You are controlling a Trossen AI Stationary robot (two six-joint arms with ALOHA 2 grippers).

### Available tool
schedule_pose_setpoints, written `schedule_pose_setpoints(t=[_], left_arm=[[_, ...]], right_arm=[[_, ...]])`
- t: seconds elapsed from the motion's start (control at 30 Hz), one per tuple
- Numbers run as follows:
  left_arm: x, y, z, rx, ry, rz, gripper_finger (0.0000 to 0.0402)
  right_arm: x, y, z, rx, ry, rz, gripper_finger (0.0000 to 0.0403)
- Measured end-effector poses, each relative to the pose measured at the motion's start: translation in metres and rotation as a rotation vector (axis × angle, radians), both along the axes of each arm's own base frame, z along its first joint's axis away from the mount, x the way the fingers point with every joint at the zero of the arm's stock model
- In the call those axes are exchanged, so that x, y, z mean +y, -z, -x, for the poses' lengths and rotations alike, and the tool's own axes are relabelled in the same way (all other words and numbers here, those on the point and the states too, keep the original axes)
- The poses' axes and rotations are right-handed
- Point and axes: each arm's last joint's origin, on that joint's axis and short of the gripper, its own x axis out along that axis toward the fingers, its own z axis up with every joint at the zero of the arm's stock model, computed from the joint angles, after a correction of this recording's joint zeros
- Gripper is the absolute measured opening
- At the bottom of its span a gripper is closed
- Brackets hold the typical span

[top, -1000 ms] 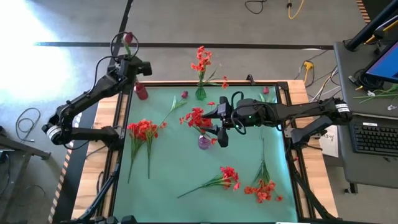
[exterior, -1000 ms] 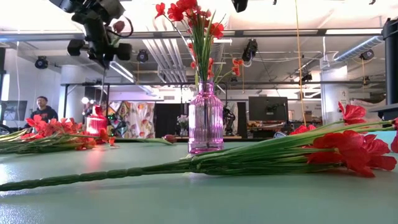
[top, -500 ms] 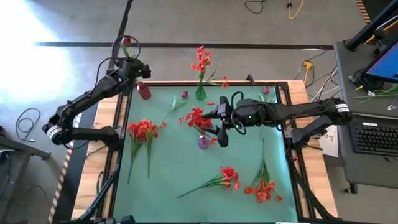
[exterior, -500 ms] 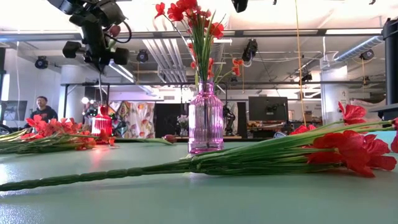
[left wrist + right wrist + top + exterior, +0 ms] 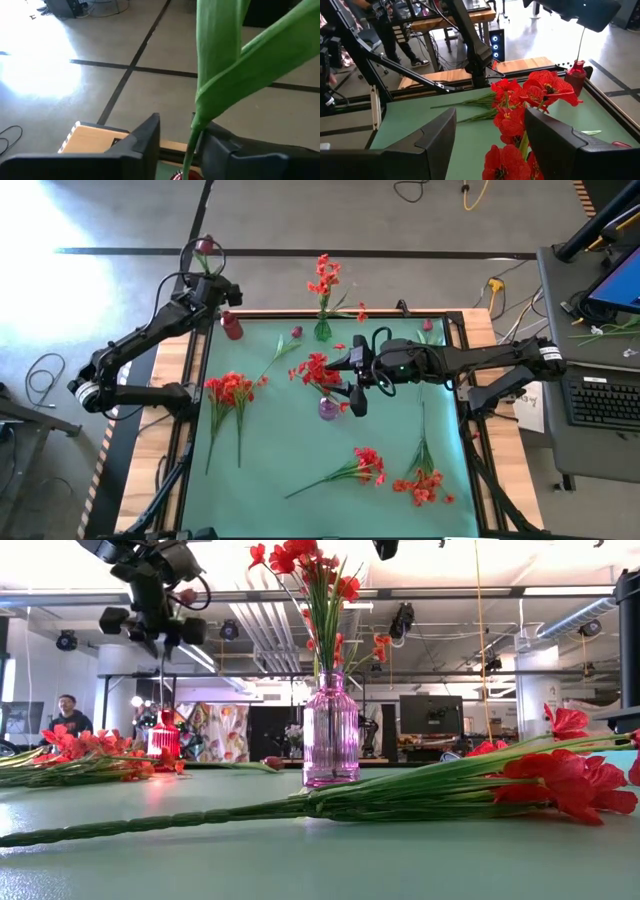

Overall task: Sort flowers into vase by color
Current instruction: Put the center pink flower into the red vase, then put the right pink flower into the red vase

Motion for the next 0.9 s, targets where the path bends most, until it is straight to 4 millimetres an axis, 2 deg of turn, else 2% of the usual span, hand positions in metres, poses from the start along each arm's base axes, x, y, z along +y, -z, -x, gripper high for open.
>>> schedule_pose_setpoints(t=[0.23, 0.43, 0.63, 0.9], left_arm=[[-0.002, 0.004, 0.0, -0.005, 0.032, 0.057, 0.0172], [-0.005, 0.007, 0.002, 0.018, 0.047, 0.102, 0.0213], [-0.01, 0.002, 0.004, 0.089, 0.112, 0.181, 0.0233], [-0.018, -0.022, 0.009, 0.144, 0.194, 0.28, 0.0235]], right_arm=[[0.0, 0.0, 0.0, 0.001, 0.0, 0.0, 0.0228], [0.0, 0.0, 0.0, 0.002, 0.0, 0.0, 0.0228], [0.0, 0.0, 0.0, 0.001, 0.002, -0.007, 0.0228], [0.0, 0.0, 0.0, 0.001, 0.003, -0.007, 0.0228]])
